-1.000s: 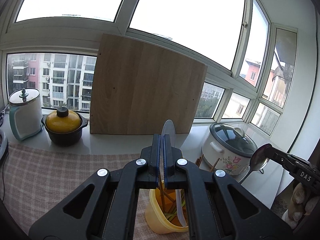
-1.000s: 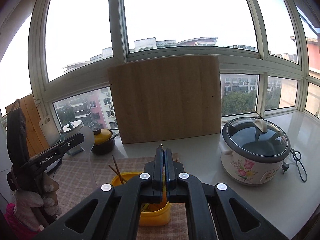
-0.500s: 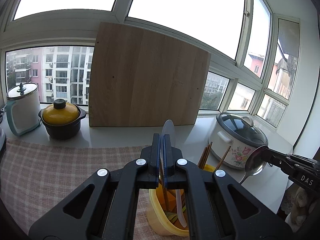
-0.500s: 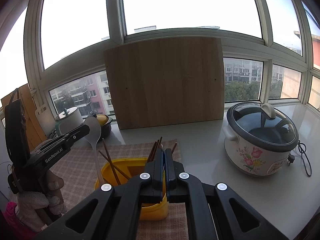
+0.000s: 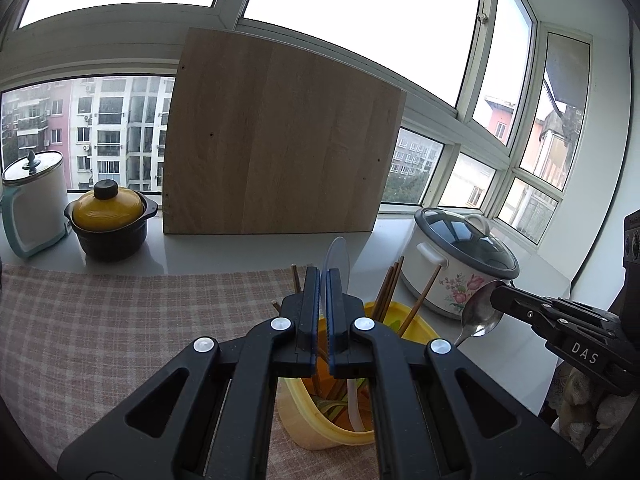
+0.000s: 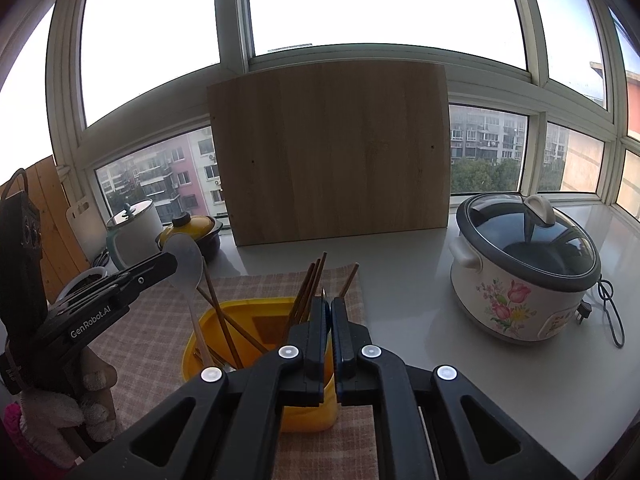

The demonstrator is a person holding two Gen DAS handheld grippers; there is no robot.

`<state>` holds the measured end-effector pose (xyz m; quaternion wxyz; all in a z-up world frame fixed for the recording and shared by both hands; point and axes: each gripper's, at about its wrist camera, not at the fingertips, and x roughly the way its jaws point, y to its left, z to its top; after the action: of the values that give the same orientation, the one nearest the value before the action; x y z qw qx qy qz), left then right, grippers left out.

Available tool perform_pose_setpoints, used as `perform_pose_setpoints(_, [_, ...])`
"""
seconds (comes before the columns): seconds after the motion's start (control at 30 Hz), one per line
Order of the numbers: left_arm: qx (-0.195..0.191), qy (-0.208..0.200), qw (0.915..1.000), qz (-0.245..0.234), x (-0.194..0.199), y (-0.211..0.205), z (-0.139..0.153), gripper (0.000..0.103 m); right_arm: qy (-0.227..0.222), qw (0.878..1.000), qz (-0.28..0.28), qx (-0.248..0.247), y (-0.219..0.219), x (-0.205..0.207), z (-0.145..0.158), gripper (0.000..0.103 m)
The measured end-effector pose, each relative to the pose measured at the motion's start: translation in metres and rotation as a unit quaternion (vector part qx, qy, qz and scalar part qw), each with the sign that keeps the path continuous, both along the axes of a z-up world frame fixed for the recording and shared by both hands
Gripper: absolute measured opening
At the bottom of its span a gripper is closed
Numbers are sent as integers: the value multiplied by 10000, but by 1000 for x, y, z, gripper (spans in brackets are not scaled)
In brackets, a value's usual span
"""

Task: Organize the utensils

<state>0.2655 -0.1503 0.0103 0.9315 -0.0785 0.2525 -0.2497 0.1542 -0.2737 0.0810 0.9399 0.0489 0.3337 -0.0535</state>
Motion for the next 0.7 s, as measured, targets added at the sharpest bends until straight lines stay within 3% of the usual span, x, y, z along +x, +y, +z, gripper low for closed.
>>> perform_pose_setpoints(0.13, [97, 5, 9999, -40, -4, -1, 0, 0, 1, 10000, -39, 51, -2, -3, -2, 7])
perform_pose_setpoints(0.17, [117, 18, 9999, -40, -5, -1, 0, 0, -1, 10000, -38, 41, -1, -4, -2, 11])
perform_pose_setpoints(0.2, [129, 33, 9999, -36, -6, 0, 0, 1, -3, 10000, -51, 14, -1, -5, -3, 21])
perform_pose_setpoints(0.23, [129, 45, 9999, -35, -7, 1, 0, 4, -22, 10000, -57, -11, 0, -6, -2, 28])
perform_pose_setpoints(0.3, [124, 36, 9999, -19, -10, 4, 0, 13, -29, 10000, -53, -38, 1, -9, -2, 29])
perform_pose_setpoints(0.37, [91, 14, 10000, -1, -13, 7, 1, 29, -40, 10000, -53, -32, 3, -11, -2, 37])
perform_pose_setpoints(0.43, [78, -7, 10000, 11, -17, 10, 2, 30, -96, 9999, -73, -50, 4, -16, -1, 54])
perform_pose_setpoints(0.57, [93, -34, 9999, 25, -26, 18, 4, 30, -107, 9999, -88, -61, 8, -24, -1, 56])
perform_pose_setpoints(0.7, [82, -23, 10000, 29, -34, 28, 6, 30, -107, 9999, -112, 6, 12, -32, -2, 67])
